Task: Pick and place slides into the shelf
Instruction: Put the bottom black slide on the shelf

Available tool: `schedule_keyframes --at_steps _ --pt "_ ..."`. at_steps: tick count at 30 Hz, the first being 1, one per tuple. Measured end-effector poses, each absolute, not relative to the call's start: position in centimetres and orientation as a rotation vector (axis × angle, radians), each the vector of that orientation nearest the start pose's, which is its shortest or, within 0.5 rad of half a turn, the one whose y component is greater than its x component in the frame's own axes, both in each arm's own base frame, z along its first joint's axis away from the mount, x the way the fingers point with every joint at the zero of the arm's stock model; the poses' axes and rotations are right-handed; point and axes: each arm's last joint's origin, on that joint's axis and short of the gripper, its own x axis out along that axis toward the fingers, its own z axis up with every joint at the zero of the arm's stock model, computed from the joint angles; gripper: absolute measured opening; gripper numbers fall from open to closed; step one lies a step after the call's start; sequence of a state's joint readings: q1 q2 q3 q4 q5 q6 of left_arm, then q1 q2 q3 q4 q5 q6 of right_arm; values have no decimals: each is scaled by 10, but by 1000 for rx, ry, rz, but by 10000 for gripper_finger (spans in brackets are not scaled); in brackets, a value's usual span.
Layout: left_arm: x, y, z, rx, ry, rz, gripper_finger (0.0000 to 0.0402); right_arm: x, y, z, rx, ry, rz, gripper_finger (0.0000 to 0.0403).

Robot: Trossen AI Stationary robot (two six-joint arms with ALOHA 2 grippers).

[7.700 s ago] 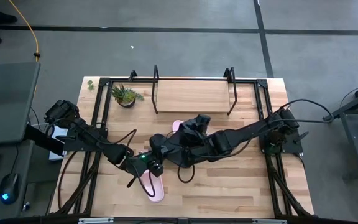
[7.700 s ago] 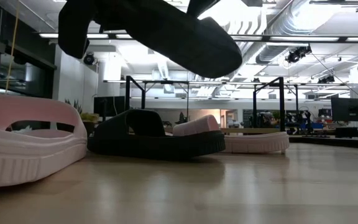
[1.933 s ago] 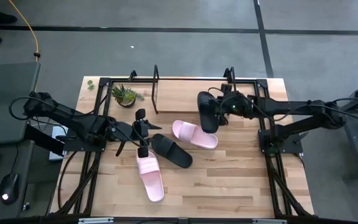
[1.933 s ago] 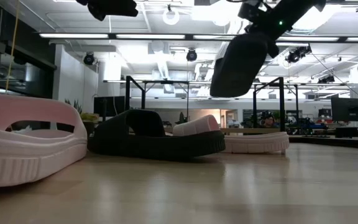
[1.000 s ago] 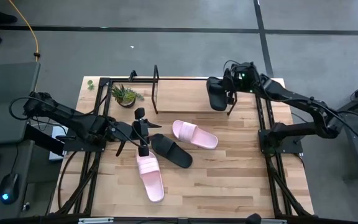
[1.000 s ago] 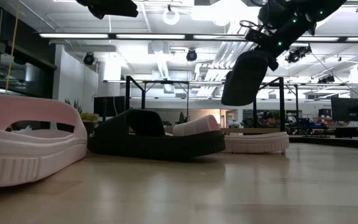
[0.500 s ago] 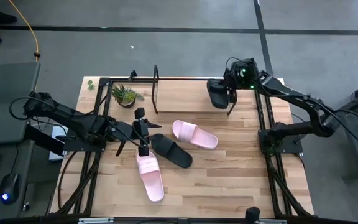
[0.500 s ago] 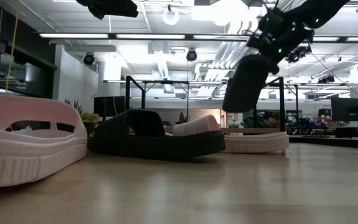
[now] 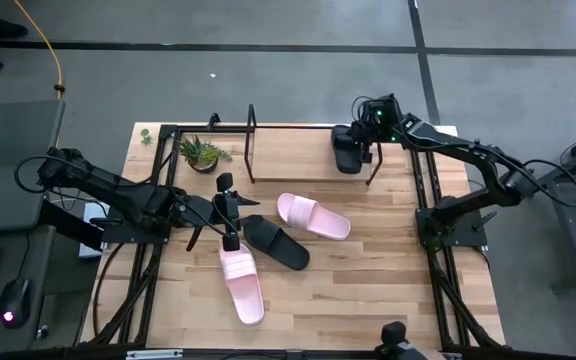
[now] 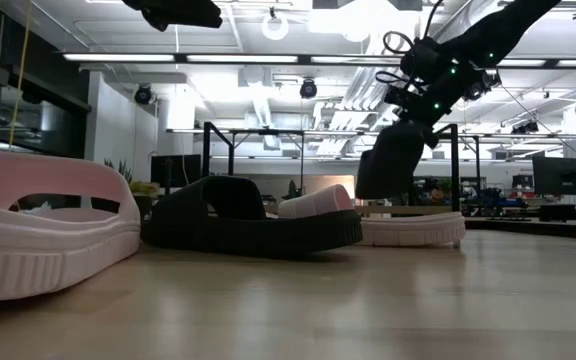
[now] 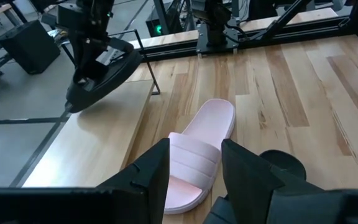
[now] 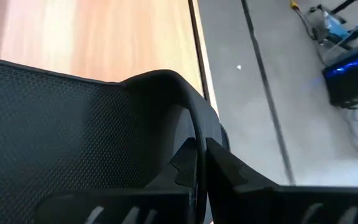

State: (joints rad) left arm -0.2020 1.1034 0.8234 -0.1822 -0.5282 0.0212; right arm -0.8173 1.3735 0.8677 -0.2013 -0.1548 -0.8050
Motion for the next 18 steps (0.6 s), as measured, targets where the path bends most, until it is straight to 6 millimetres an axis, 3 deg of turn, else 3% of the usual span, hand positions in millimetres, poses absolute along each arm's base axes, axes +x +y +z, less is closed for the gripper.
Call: schedule_keyframes --at_steps 18 --pt "234 -33 288 185 437 316 129 192 -205 228 -438 998 -428 2"
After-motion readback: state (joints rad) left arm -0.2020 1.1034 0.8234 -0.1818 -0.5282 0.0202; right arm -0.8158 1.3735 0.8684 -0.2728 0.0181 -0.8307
